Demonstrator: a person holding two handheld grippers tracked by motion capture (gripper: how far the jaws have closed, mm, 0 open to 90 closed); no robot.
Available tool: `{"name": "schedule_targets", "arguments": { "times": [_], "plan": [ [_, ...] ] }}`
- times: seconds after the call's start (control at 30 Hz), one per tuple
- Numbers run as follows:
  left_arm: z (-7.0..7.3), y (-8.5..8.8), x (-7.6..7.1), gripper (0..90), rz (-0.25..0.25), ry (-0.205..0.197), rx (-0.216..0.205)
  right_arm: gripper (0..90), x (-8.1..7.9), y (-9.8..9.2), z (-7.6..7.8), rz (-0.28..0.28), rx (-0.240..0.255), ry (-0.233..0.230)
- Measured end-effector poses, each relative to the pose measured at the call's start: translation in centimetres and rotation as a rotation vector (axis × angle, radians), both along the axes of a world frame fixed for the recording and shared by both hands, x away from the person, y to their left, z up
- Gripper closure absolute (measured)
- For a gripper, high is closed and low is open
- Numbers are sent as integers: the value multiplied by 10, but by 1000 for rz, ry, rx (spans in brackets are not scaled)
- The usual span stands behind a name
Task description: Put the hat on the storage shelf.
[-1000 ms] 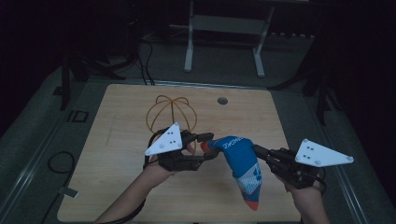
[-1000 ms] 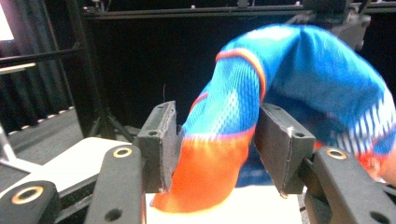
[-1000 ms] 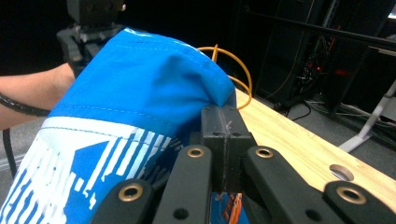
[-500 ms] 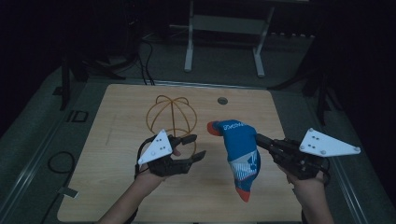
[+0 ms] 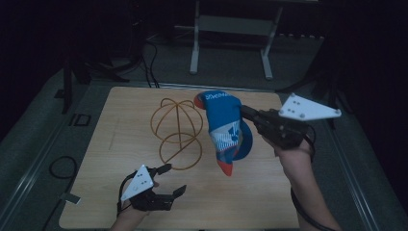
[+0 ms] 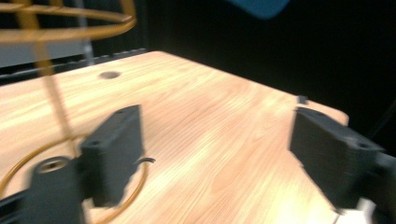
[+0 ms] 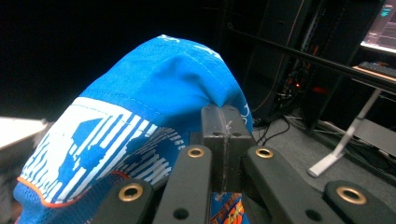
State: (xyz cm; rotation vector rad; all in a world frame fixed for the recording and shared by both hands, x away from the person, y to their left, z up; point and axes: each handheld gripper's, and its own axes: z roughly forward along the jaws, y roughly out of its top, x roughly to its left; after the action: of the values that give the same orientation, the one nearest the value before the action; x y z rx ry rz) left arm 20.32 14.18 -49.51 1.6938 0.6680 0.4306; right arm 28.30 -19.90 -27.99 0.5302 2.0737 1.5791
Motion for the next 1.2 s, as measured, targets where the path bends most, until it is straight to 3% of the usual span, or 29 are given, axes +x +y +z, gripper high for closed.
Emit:
{"name": "schedule_targets", "arguments": {
  "times": [0.1,0.17,0.3,0.4,0.47,0.83,1.07,1.2],
  "plan": [
    [-14,15,-8,108,61,27,1,900,7,9,5,-5,-5,-1],
    [-24,26,-13,75,94,49,6,900,17,22,11,4,-7,5],
    [-41,44,-22,69,159,84,-24,900,36,56,18,-6,-39,5],
    [-48,54,-26,69,190,98,-48,900,44,69,17,4,-43,20],
    [-49,55,-28,69,204,91,-42,900,51,81,17,7,-45,32],
    [-54,55,-29,69,188,71,-22,900,80,156,13,61,-102,73],
    [-55,60,-29,70,199,79,-49,900,92,186,-7,98,-136,144],
    [-54,60,-31,71,200,73,-50,900,94,193,-17,80,-183,128]
  ]
}}
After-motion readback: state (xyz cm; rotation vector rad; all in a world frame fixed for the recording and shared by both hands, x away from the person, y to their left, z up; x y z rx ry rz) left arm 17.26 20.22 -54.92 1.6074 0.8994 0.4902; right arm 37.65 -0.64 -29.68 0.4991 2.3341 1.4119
